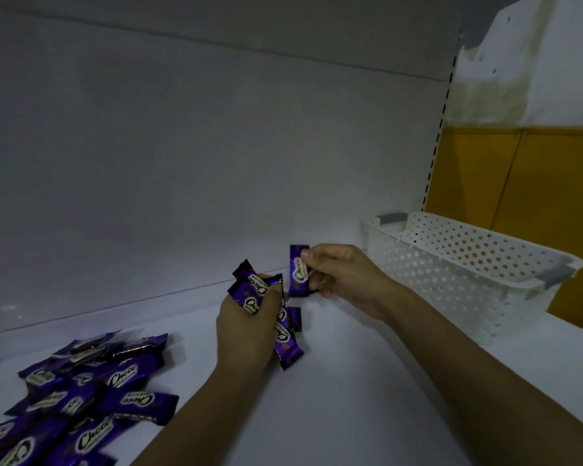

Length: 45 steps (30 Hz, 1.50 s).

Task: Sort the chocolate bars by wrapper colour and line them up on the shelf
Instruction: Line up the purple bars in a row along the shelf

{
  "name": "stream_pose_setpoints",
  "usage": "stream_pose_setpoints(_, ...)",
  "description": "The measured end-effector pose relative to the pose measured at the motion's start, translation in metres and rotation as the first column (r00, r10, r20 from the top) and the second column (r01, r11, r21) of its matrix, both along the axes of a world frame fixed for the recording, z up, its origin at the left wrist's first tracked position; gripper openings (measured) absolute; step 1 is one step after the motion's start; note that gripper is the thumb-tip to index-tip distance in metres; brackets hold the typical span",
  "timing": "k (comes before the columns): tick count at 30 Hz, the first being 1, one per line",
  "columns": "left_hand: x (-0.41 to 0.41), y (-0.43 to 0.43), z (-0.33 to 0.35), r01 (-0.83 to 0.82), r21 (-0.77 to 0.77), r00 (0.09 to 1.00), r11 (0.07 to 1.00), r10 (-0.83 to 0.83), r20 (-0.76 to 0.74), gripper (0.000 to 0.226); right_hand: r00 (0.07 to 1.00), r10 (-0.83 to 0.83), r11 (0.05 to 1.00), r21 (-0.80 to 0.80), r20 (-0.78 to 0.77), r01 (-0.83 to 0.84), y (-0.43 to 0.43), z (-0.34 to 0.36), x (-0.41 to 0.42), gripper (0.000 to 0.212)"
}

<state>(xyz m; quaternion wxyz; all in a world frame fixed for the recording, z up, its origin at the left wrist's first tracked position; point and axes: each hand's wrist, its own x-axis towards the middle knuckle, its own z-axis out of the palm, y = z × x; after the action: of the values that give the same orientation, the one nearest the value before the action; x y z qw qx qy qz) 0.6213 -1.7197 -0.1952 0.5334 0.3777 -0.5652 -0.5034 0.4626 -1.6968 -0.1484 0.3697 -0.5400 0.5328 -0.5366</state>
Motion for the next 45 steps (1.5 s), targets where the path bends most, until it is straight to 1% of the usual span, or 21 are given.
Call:
stream_pose_setpoints(2, -0.001, 0.001, 0.000, 0.003, 0.028, 1.000, 1.000, -0.003, -0.008, 0.009, 0.995, -0.042, 0.999, -0.014, 0.085, 0.043, 0.003, 0.003, -0.005, 0.021)
stream_pose_setpoints(5, -0.001, 0.002, -0.001, -0.001, 0.024, 1.000, 1.000, 0.001, -0.009, 0.003, 0.994, -0.066, 0.998, -0.001, 0.091, 0.066, 0.005, 0.003, -0.009, 0.027)
stream_pose_setpoints(7, 0.000, 0.001, -0.001, -0.008, 0.015, 1.000, 1.000, 0.008, -0.004, 0.003, 0.992, -0.119, 0.993, 0.028, 0.038, 0.118, 0.004, 0.003, -0.009, 0.021)
stream_pose_setpoints(9, 0.000, 0.001, -0.001, -0.008, 0.011, 1.000, 1.000, 0.008, -0.001, 0.004, 0.978, -0.205, 0.976, 0.073, -0.033, 0.207, 0.002, -0.001, -0.010, 0.013)
stream_pose_setpoints(12, -0.001, 0.002, 0.000, 0.001, 0.020, 1.000, 1.000, 0.000, -0.009, 0.005, 0.936, -0.340, 0.919, 0.179, -0.095, 0.352, 0.000, -0.010, -0.018, 0.010)
stream_pose_setpoints(15, -0.002, 0.002, 0.000, 0.000, 0.032, 1.000, 0.999, 0.000, -0.001, 0.002, 0.923, -0.354, 0.882, 0.273, -0.153, 0.384, 0.000, -0.016, -0.025, 0.014)
stream_pose_setpoints(17, -0.002, 0.003, 0.001, 0.002, 0.044, 1.000, 0.999, -0.002, 0.004, 0.005, 0.893, -0.361, 0.857, 0.281, -0.270, 0.432, -0.001, -0.019, -0.028, 0.014)
stream_pose_setpoints(19, -0.002, 0.005, 0.002, 0.005, 0.053, 1.000, 0.999, -0.005, 0.006, 0.006, 0.827, -0.364, 0.833, 0.248, -0.427, 0.495, -0.002, -0.020, -0.029, 0.018)
stream_pose_setpoints(21, -0.001, 0.005, 0.003, 0.003, 0.053, 1.000, 0.999, -0.003, 0.010, 0.005, 0.793, -0.378, 0.823, 0.219, -0.477, 0.524, -0.003, -0.022, -0.030, 0.021)
stream_pose_setpoints(26, -0.002, 0.006, 0.004, 0.002, 0.069, 1.000, 0.998, -0.002, 0.007, 0.005, 0.756, -0.433, 0.820, 0.133, -0.492, 0.556, -0.007, -0.028, -0.031, 0.018)
stream_pose_setpoints(29, -0.002, 0.005, 0.004, 0.001, 0.061, 1.000, 0.998, -0.001, 0.007, 0.011, 0.769, -0.458, 0.823, 0.114, -0.446, 0.557, -0.010, -0.029, -0.034, 0.017)
stream_pose_setpoints(31, -0.002, 0.005, 0.004, 0.001, 0.053, 1.000, 0.999, -0.001, 0.008, 0.012, 0.767, -0.464, 0.822, 0.107, -0.442, 0.559, -0.011, -0.029, -0.036, 0.016)
stream_pose_setpoints(33, -0.002, 0.004, 0.003, 0.002, 0.047, 1.000, 0.999, -0.002, 0.003, 0.011, 0.747, -0.474, 0.816, 0.085, -0.467, 0.571, -0.011, -0.031, -0.036, 0.015)
stream_pose_setpoints(37, -0.001, 0.007, 0.004, 0.014, 0.038, 1.000, 0.999, -0.014, 0.006, 0.013, 0.669, -0.492, 0.796, 0.022, -0.557, 0.604, -0.013, -0.035, -0.033, 0.017)
stream_pose_setpoints(39, -0.002, 0.008, 0.005, 0.020, 0.039, 1.000, 0.999, -0.020, 0.010, 0.014, 0.645, -0.494, 0.794, 0.001, -0.584, 0.608, -0.013, -0.034, -0.033, 0.017)
stream_pose_setpoints(42, -0.001, 0.009, 0.005, 0.031, 0.045, 0.999, 0.999, -0.032, 0.020, 0.020, 0.630, -0.492, 0.797, -0.020, -0.601, 0.603, -0.012, -0.037, -0.032, 0.006)
stream_pose_setpoints(44, 0.000, 0.009, 0.006, 0.048, 0.055, 0.999, 0.997, -0.049, 0.018, 0.023, 0.616, -0.534, 0.789, -0.079, -0.579, 0.609, -0.011, -0.035, -0.030, 0.013)
stream_pose_setpoints(45, 0.000, 0.009, 0.006, 0.066, 0.061, 0.998, 0.996, -0.067, 0.015, 0.021, 0.639, -0.576, 0.782, -0.117, -0.510, 0.612, -0.010, -0.030, -0.026, 0.016)
